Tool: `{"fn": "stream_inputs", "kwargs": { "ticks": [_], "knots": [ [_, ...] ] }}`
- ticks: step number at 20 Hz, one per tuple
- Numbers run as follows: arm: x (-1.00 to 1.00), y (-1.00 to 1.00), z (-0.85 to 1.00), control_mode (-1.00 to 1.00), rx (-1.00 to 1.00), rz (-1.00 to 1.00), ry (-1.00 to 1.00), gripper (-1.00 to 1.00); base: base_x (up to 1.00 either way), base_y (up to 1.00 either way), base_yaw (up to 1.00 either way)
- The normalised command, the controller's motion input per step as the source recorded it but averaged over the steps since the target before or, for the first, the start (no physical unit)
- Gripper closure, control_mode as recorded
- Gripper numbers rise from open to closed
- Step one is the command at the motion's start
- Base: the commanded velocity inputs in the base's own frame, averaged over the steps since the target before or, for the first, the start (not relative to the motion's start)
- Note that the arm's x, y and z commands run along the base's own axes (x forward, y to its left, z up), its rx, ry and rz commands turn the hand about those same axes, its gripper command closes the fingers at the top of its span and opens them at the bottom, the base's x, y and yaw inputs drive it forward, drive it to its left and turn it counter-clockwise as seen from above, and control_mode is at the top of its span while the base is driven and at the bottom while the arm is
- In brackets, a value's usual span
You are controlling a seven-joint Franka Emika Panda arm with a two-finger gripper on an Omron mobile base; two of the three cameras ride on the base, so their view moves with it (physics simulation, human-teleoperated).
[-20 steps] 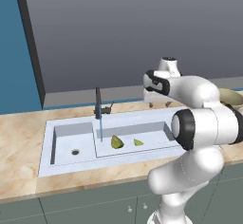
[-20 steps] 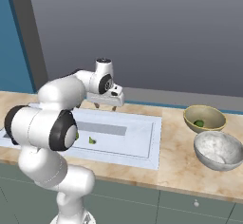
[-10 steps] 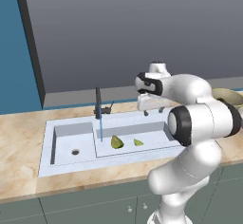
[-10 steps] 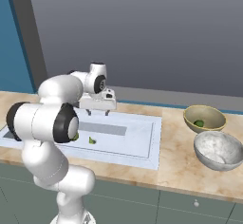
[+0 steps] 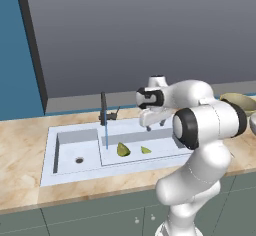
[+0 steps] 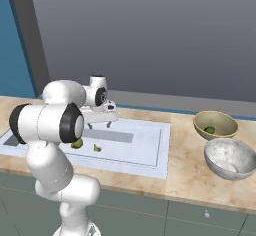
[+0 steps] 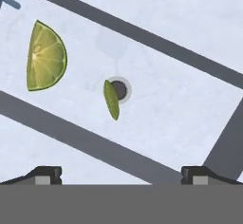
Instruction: Pick the lemon wedges from the sink and place them in one bowl. Place the avocado in the other bowl. Then turn off the sink faucet.
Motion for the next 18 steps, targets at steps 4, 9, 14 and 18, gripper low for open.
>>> {"fn": "stream_inputs", "kwargs": {
  "ticks": [4,9,14,18],
  "knots": [
    [0.00,0.04,-0.22,-1.00,0.04,0.14,0.00,-1.00,0.00,0.00,0.00],
    [0.00,0.00,-0.19,-1.00,0.05,0.11,0.00,-1.00,0.00,0.00,0.00],
    [0.00,0.06,-0.36,-1.00,0.00,0.06,0.00,-1.00,0.00,0.00,0.00],
    [0.00,0.19,-0.34,-1.00,0.00,0.05,0.00,-1.00,0.00,0.00,0.00]
  ]
}}
